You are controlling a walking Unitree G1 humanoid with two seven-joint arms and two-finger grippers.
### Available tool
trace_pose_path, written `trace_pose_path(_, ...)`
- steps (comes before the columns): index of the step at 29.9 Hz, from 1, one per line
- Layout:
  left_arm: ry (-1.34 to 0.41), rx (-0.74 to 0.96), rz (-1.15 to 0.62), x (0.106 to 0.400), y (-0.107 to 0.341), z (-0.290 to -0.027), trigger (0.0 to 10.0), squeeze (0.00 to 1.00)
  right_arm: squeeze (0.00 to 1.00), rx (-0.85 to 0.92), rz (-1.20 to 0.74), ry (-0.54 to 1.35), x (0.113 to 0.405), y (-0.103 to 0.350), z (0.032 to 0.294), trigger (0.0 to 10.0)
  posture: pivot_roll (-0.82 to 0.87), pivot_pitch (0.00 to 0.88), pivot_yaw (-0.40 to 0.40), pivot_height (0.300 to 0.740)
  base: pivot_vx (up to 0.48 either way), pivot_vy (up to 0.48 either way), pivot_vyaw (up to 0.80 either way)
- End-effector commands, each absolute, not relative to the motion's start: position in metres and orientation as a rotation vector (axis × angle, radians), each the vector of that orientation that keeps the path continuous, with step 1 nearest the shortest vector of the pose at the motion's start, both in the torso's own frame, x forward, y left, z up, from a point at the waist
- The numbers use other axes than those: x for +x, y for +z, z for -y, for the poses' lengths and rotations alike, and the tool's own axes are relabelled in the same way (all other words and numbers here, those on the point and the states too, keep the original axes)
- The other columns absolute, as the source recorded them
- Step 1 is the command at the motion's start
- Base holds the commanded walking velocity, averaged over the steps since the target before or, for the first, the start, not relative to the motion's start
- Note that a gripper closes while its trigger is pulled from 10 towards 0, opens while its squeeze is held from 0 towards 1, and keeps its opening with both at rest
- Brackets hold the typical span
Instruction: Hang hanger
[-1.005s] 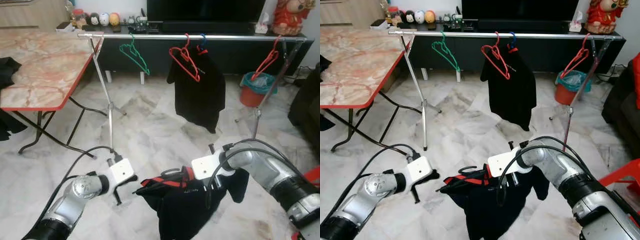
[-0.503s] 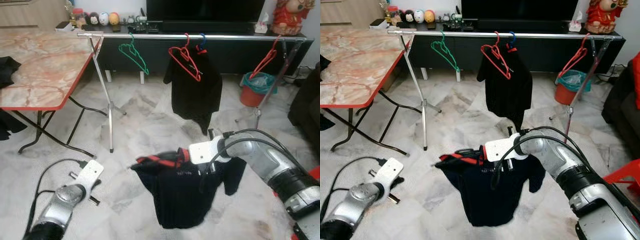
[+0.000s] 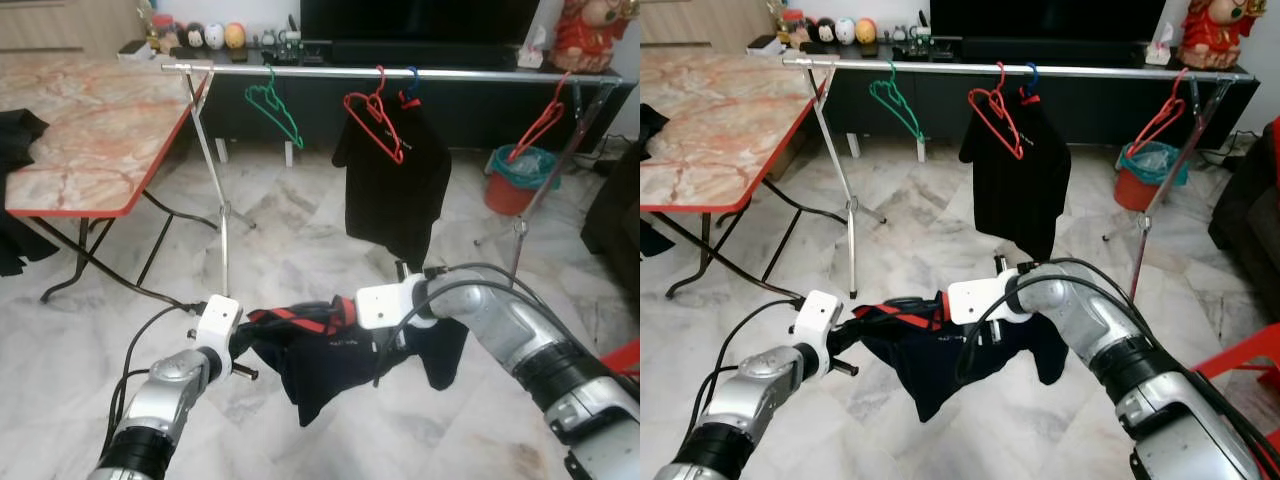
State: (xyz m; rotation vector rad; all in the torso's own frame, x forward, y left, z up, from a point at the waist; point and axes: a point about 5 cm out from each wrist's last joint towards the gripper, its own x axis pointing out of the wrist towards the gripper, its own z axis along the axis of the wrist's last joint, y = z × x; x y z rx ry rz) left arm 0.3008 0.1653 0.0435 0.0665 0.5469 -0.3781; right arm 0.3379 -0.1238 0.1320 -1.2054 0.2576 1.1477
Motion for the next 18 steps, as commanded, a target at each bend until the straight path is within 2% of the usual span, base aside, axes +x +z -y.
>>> trace_pose_path(1, -0.341, 0.066, -0.545, 0.3039, 0.0470, -0.1651, 10.0, 0.00, 0.00, -1.180, -0.201, 1.096, 0.3459, 0.1482, 0.1214, 10.0, 0.07, 0.000, 0.013, 0.740, 0.000, 0.000, 0.00)
trace_pose_path(11, -0.177, 0.004, -0.552, 0.3092, 0.0481, -0.1642, 10.0, 0.00, 0.00, -1.130, -0.174, 1.082, 0.3459, 0.1532, 0.1131, 10.0, 0.07, 0.000, 0.019, 0.740, 0.000, 0.000, 0.00)
trace_pose_path(12, -0.165, -0.021, -0.550, 0.3097, 0.0489, -0.1628, 10.0, 0.48, 0.00, -1.131, -0.175, 1.082, 0.3459, 0.1529, 0.1128, 10.0, 0.07, 0.000, 0.019, 0.740, 0.000, 0.000, 0.00)
trace_pose_path(13, -0.145, -0.042, -0.555, 0.3096, 0.0485, -0.1626, 10.0, 1.00, 0.00, -1.131, -0.176, 1.084, 0.3456, 0.1522, 0.1125, 10.0, 0.07, 0.000, 0.019, 0.740, 0.000, 0.000, 0.00)
trace_pose_path(18, -0.136, -0.138, -0.582, 0.3089, 0.0478, -0.1586, 10.0, 1.00, 0.00, -1.131, -0.183, 1.090, 0.3452, 0.1511, 0.1121, 10.0, 0.07, 0.000, 0.020, 0.740, 0.000, 0.000, 0.00)
